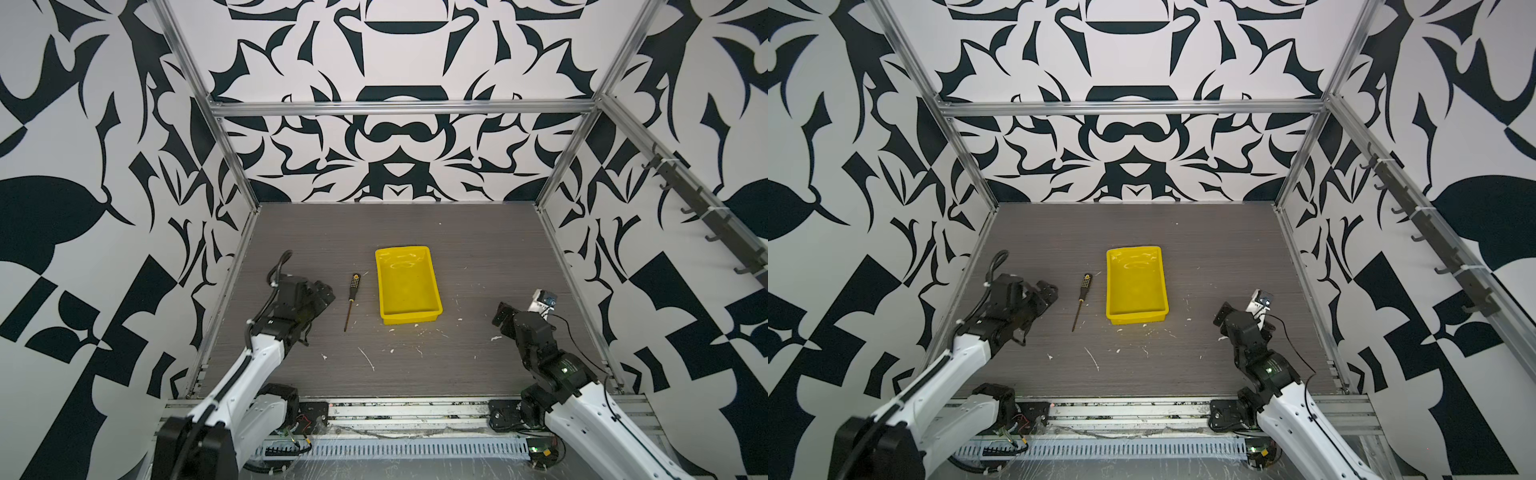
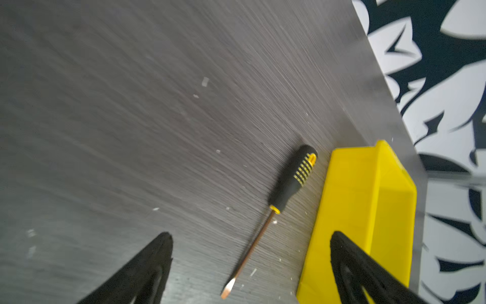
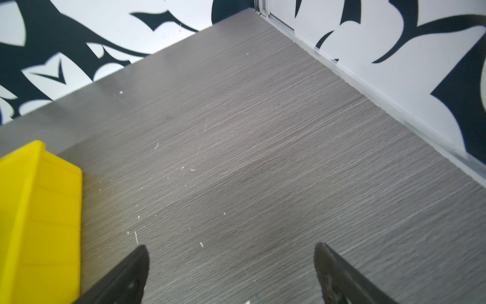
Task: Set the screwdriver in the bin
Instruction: 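Lower the left gripper over the screwdriver handle and close on it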
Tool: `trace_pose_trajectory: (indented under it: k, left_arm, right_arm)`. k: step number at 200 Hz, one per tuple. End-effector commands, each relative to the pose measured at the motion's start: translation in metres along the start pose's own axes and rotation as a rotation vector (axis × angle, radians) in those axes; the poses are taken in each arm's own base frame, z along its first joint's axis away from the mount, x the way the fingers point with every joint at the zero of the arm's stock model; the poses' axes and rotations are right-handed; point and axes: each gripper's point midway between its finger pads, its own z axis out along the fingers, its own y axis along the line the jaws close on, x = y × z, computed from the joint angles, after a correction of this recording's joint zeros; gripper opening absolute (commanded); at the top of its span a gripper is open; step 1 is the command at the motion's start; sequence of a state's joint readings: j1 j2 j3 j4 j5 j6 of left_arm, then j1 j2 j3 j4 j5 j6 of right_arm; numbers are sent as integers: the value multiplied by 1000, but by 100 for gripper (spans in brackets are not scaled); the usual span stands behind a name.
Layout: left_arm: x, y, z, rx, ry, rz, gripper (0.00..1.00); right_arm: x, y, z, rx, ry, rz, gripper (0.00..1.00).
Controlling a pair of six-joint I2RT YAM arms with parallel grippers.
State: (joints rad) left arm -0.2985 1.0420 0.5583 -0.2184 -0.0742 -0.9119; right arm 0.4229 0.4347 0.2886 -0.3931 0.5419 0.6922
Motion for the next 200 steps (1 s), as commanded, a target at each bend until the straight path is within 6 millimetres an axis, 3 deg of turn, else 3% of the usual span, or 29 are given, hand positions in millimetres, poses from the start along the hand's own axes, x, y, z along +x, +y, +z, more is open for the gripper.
trace_pose_trajectory:
  k: [1,21,51,93,132,200]
  left_arm:
    - [2,-30,13,-21,8,120,90]
    - [16,-37,39,-50,87,164,86]
    - [23,-44,66,-69,154,198,72]
    - [25,-48,89,-118,203,215,68]
    - [28,-43,109,-169,229,222,65]
    - [42,-13,132,-302,262,180,48]
  right_arm:
    - [-8,-2,-3,-12,-62,59,100]
    - [-7,0,-5,-43,-68,59,100]
    - [-6,3,-2,-34,-48,44,100]
    - [0,10,8,-6,17,-5,98]
    - [-4,4,7,38,12,-8,100]
    - [-15,-10,-7,13,-110,73,96]
